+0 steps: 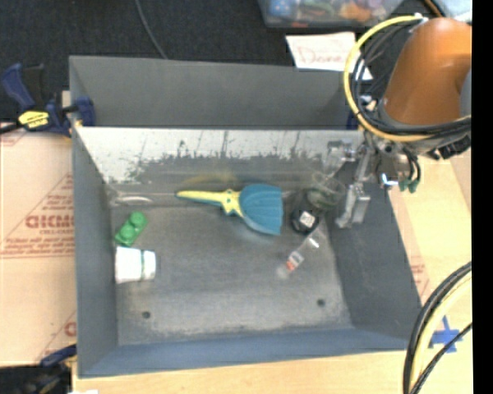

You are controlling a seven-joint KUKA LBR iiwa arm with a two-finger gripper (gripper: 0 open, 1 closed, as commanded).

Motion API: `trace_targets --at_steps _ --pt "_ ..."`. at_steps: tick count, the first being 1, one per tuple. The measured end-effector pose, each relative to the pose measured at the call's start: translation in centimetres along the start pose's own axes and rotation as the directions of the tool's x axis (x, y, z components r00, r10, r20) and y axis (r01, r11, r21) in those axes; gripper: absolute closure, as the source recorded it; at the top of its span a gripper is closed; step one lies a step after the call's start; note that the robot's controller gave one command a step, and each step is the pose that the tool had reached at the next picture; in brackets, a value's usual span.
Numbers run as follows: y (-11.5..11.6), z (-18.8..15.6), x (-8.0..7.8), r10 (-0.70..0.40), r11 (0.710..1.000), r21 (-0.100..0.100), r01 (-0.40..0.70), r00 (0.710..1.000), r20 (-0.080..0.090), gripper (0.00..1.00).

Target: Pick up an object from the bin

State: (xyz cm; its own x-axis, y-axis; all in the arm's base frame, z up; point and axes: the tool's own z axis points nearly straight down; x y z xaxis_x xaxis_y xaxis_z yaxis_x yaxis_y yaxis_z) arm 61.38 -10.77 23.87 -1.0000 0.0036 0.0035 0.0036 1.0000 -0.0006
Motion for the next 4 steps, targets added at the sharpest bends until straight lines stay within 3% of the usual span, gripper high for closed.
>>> trace_targets --at_steps 1,2,3,4 --pt "0.0 -0.5 -0.1 -0.004 1.000 0.001 0.004 1.000 0.008 0.00" --pt "7.3 14.7 -1.7 0.139 0.990 -0.002 -0.139 0.990 0.013 0.00" --pt "9.4 7.2 -3.5 -0.002 1.000 0.006 0.002 0.999 0.033 0.00" --pt "11.0 13.9 -0.9 0.271 0.963 -0.003 -0.271 0.963 0.010 0.00"
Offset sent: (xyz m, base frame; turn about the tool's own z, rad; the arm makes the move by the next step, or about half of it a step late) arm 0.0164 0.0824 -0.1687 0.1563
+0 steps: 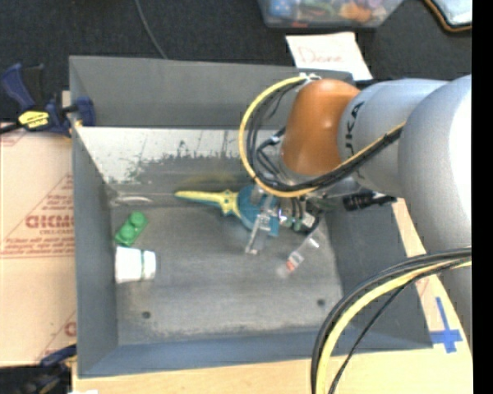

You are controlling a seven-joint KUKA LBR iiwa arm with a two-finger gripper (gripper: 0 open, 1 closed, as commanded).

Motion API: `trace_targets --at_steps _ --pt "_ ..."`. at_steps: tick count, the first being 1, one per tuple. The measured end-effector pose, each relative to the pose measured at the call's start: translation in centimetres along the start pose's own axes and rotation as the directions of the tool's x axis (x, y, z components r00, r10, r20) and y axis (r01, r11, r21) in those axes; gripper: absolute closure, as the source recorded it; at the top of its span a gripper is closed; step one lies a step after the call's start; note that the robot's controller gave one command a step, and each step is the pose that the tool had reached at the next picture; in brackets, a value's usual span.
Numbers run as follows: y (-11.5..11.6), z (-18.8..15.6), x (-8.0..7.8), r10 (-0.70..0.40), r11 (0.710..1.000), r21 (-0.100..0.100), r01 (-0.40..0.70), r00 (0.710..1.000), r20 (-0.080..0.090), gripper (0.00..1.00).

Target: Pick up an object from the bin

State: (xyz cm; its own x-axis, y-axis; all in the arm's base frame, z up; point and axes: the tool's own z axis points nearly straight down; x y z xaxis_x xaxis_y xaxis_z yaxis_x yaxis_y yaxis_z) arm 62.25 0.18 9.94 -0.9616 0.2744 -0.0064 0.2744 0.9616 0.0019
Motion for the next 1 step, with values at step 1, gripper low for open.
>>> trace_targets --at_steps 1 --pt "1.82 2.93 -1.79 0.018 1.000 0.003 -0.018 1.000 0.014 0.00"
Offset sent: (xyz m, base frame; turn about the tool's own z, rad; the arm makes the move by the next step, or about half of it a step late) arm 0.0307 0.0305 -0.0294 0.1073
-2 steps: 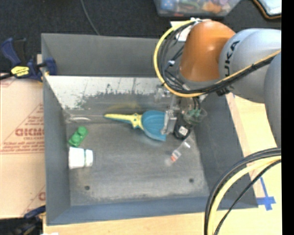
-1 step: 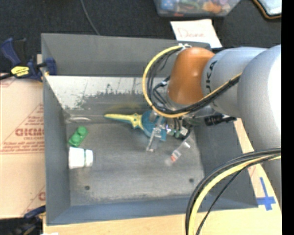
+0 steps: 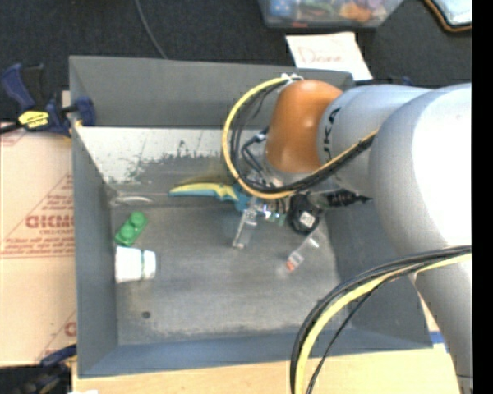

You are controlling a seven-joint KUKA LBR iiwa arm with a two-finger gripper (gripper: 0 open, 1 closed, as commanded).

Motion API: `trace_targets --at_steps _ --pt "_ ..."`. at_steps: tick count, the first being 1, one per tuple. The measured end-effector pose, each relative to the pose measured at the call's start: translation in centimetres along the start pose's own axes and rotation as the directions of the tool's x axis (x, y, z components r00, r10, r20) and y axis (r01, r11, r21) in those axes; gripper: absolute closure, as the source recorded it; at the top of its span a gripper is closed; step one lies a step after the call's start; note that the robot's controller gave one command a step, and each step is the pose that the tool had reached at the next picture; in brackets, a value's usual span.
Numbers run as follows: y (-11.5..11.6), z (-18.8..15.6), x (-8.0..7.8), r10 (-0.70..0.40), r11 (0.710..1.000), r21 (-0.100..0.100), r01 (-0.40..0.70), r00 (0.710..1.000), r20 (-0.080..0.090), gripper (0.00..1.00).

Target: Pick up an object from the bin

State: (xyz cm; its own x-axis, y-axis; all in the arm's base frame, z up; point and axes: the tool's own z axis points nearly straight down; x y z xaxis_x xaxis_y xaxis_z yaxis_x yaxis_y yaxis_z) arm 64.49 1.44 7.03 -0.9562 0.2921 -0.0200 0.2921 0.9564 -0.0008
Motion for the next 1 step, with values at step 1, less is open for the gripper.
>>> trace_targets --at_steps 1 --pt "1.85 -0.96 -1.05 0.086 0.996 -0.009 -0.086 0.996 0.021 1.00"
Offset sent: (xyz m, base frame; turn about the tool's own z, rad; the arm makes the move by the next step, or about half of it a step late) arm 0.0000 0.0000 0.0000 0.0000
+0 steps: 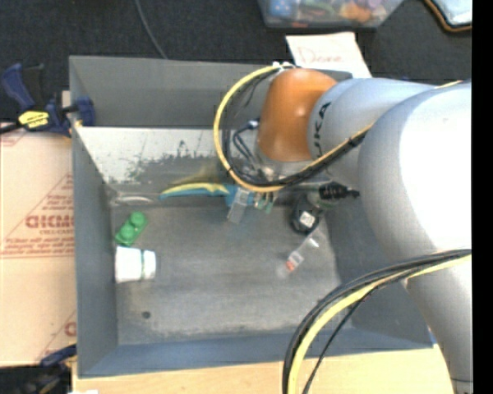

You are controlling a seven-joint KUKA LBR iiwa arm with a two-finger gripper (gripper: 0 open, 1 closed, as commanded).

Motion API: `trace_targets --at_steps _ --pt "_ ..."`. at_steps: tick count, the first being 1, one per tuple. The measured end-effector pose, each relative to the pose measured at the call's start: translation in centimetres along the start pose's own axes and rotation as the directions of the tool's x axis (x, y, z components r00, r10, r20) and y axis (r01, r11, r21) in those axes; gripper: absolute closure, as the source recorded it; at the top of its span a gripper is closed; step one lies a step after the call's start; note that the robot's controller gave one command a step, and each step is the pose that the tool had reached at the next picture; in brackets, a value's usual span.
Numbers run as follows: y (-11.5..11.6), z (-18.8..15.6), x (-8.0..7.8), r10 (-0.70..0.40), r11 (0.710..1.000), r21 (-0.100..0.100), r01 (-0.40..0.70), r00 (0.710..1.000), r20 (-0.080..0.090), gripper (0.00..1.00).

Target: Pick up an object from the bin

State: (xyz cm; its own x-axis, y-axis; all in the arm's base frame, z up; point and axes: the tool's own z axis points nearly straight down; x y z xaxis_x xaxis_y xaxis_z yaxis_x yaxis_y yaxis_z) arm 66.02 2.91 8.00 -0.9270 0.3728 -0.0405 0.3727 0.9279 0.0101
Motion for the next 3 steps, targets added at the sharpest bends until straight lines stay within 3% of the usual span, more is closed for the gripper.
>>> trace_targets --at_steps 1,2,3 --pt "0.0 0.0 0.0 -0.002 1.000 0.001 0.002 1.000 0.000 1.00" --pt "-0.1 -2.9 -0.3 -0.005 1.000 0.000 0.005 1.000 0.006 1.00" --pt "-0.1 -8.6 -0.5 -0.008 1.000 0.001 0.008 1.000 0.005 1.00"
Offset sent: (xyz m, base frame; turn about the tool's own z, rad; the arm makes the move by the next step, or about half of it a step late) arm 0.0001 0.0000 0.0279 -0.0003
